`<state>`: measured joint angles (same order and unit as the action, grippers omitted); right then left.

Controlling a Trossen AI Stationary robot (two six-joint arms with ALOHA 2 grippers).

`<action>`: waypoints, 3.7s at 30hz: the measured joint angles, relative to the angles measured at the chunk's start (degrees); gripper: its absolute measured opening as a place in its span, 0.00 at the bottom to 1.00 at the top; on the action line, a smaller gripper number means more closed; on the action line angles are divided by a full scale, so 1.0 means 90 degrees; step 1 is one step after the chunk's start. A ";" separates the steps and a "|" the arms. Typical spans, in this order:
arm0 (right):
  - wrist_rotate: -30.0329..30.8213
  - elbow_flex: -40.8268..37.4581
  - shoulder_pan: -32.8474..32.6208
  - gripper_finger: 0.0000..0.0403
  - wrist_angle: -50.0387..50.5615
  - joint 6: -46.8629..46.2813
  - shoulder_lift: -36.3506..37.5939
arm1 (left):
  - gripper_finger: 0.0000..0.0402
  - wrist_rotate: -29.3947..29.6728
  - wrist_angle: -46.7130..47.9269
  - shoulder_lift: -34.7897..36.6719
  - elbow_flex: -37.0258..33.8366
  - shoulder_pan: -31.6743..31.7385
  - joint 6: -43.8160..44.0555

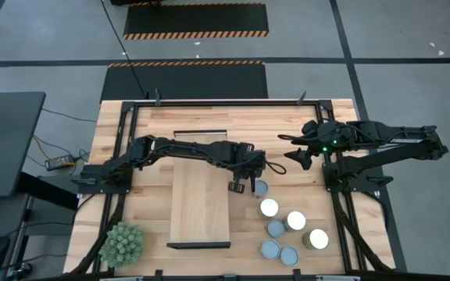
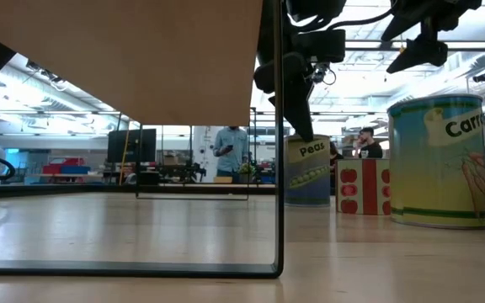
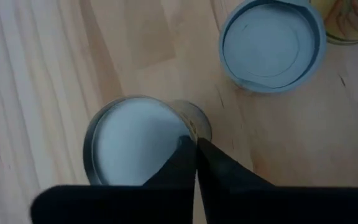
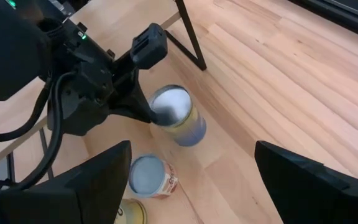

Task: Pick and place cans onto a shelf
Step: Put the canned peas on the shelf

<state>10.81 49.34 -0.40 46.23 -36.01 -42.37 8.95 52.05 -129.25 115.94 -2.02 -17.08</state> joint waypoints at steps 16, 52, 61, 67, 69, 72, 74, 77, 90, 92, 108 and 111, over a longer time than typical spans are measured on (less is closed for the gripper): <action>0.0000 0.0000 0.0000 0.87 -0.0013 0.0010 0.0002 | 0.00 0.0148 -0.0187 0.0267 -0.0024 0.0112 -0.0027; 0.0799 0.0005 0.0023 0.87 0.0072 0.0226 0.0670 | 0.00 -0.0068 0.3352 0.1828 0.2059 0.0461 0.3579; 0.0952 0.0005 0.0024 0.87 -0.0147 0.0360 0.0623 | 0.00 -0.0246 0.4242 0.1931 0.1846 0.0521 0.5366; 0.0951 0.0007 0.0022 0.87 -0.0183 0.0299 0.0571 | 0.00 0.0088 0.4218 0.1722 0.1855 0.0492 0.5922; 0.0935 0.0007 0.0022 0.87 -0.0182 0.0286 0.0545 | 0.00 0.0312 0.4215 0.1745 0.1855 0.0464 0.5989; 0.0844 0.0007 0.0022 0.87 -0.0181 0.0284 0.0542 | 0.00 0.0541 0.4218 0.1927 0.1855 0.0444 0.6121; 0.0840 0.0007 0.0022 0.87 -0.0179 0.0286 0.0542 | 0.00 0.0719 0.4218 0.2000 0.1865 0.0423 0.6171; 0.0840 0.0007 0.0022 0.87 -0.0178 0.0289 0.0542 | 0.00 0.1035 0.4214 0.2049 0.1860 0.0406 0.6174; 0.0840 0.0007 0.0022 0.87 -0.0171 0.0294 0.0542 | 0.00 0.0923 0.4231 0.2892 -0.0090 0.0480 0.6527; 0.0840 0.0007 0.0022 0.87 -0.0173 0.0336 0.0542 | 0.00 0.0904 0.4223 0.3167 -0.0410 0.0471 0.6709; 0.0964 0.0007 0.0022 0.87 -0.0176 0.0456 0.0542 | 0.00 0.1367 0.4217 0.3752 -0.1444 0.0571 0.7338; 0.0964 0.0007 0.0022 0.87 -0.0178 0.0454 0.0543 | 0.00 0.1369 0.4189 0.3752 -0.1445 0.0568 0.7533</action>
<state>19.49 49.41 -0.21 44.62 -31.92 -37.49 21.27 89.75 -95.48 102.94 3.09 50.72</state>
